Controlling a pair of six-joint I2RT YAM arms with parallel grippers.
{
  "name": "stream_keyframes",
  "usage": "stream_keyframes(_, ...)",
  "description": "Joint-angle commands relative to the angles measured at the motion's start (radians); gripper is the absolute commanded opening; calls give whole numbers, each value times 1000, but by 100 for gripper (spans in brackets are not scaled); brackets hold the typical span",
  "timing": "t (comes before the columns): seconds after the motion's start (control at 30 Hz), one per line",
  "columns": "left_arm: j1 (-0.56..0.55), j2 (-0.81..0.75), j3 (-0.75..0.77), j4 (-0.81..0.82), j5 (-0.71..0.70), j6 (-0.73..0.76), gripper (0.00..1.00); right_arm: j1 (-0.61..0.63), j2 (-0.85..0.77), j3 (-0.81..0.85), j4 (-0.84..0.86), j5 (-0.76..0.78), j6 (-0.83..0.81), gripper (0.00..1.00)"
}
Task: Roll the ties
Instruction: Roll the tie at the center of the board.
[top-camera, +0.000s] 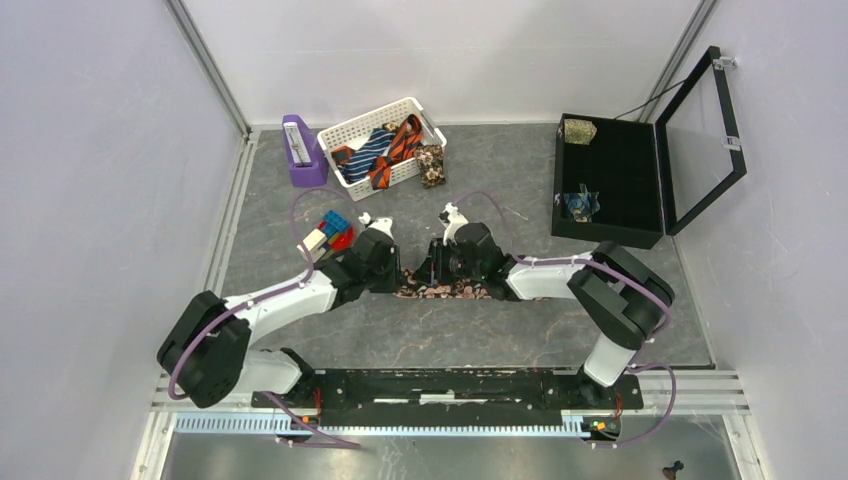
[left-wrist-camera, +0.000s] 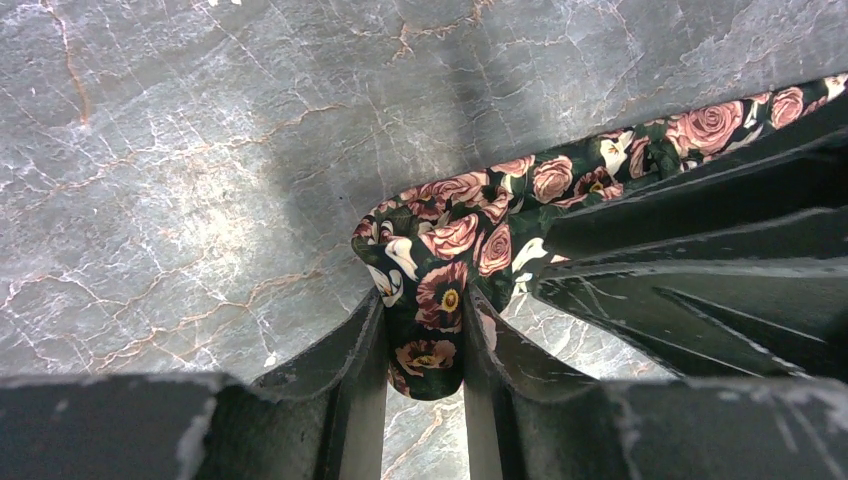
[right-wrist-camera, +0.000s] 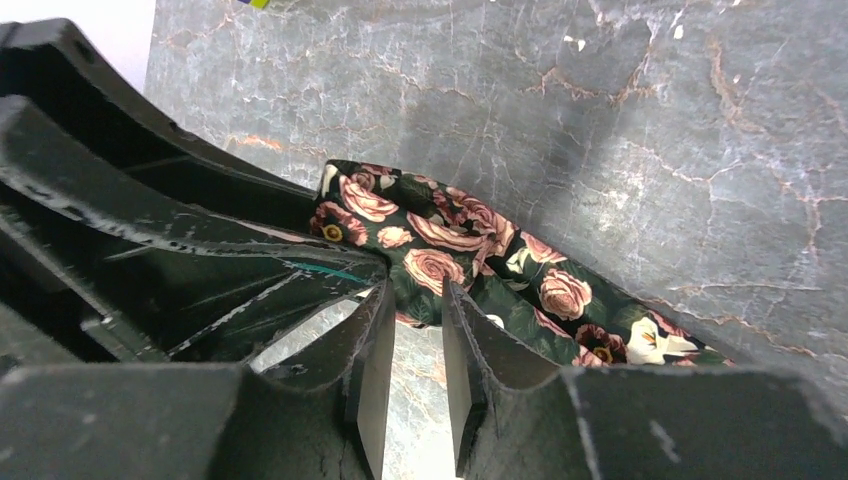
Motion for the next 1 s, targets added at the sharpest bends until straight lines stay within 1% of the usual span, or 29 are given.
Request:
stream_keyframes(0.0,-30,21,61,-82,-102,47,3,11,45,21,85,-33,29,30)
stream_keyframes(0.3,-76,48,147,-171,-181,47,3,31,103,9,143,-49,63,26)
stream_keyframes(0.53,-110,70,205,-242,-225,58,3,45,164,63,160,-57,67,23)
stream_keyframes(0.77,-139,97,248,-304,-271,62,4,66,202,99,175,-62,76,22)
stream_keyframes(0.97,-160,137,282,-352,-317,55,5,65,201,84,173,-51,60,22)
